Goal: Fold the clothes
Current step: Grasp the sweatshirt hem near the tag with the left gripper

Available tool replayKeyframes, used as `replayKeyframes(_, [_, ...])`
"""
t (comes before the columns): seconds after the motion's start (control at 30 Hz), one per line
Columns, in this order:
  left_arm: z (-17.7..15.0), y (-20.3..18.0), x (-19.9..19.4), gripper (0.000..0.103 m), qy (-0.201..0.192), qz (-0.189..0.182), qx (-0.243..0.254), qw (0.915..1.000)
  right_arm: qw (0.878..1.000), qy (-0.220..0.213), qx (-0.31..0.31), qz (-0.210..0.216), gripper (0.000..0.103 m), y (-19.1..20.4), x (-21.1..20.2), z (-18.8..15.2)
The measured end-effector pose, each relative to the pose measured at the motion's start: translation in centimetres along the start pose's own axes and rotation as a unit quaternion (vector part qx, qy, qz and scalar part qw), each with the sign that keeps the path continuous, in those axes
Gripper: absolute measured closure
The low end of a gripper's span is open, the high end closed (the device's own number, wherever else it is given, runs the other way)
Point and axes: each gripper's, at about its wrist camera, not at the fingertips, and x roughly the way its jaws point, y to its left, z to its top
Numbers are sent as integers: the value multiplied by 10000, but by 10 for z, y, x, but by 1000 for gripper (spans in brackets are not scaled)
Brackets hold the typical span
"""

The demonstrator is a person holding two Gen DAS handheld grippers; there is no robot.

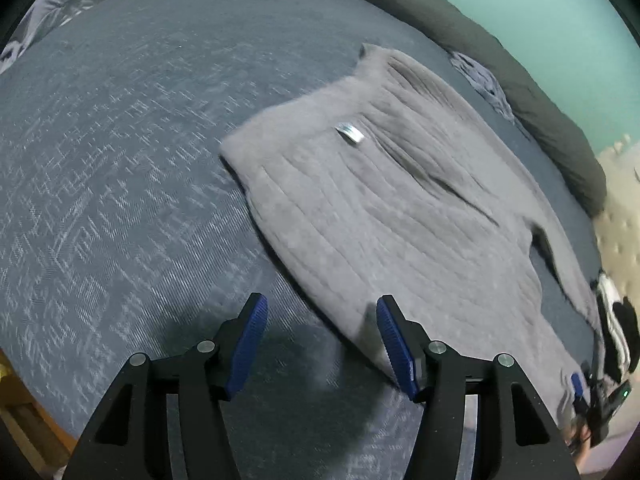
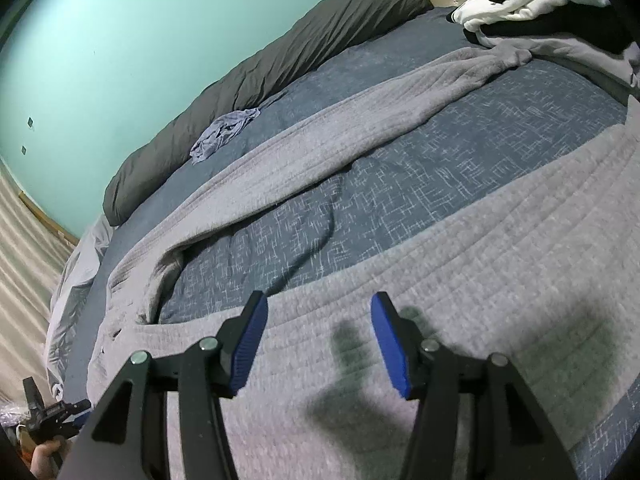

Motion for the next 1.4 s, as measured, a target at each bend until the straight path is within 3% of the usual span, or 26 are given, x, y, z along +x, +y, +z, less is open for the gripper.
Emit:
replayKeyframes(0.37, [26, 21, 23, 44, -36, -115, -338, 9994, 10000, 57, -43, -4, 46, 5, 9, -1])
replayKeyframes(0.4, [28, 21, 24, 47, -34, -123, -335, 9994, 10000, 55, -60, -6, 46, 6, 10, -1])
replayKeyframes(0.43, [30, 21, 26, 61, -31, -130, -332, 9994, 10000, 65, -70, -2, 46, 7, 11, -1])
replayKeyframes(0.47, [31, 21, 28, 85, -28, -138, -329, 9994, 9999, 75, -80, 2, 46, 7, 12, -1])
replayKeyframes(0.5, [32, 20, 25, 94, -48, -166, -294, 9994, 9999, 87, -85, 2, 46, 8, 13, -1])
replayKeyframes(0.57, [33, 16, 20, 98, -91, -188, -197, 9996, 9999, 102, -80, 12, 46, 7, 14, -1])
replayKeyframes(0.77, [41, 10, -22, 99, -450, -111, 14, 9989, 10000, 57, -31, 58, 46, 5, 10, 2])
replayKeyframes(0.87, [43, 17, -31, 99, -420, -148, -64, 9990, 10000, 31, 28, 86, 46, 3, 8, 3])
replayKeyframes(1.2, [33, 34, -1, 94, 39, -249, -671, 9974, 9997, -74, 206, 109, 46, -9, -3, 8])
replayKeyframes(1.3, [34, 36, -4, 79, -15, -217, -709, 9972, 9996, -72, 256, 99, 46, -12, -2, 9])
replayKeyframes(1.37, [37, 39, -7, 57, -118, -163, -755, 9969, 9996, -58, 275, 104, 46, -13, -1, 9])
replayKeyframes(1.4, [39, 41, -6, 56, -130, -161, -783, 9967, 9995, -46, 277, 110, 46, -12, 0, 9])
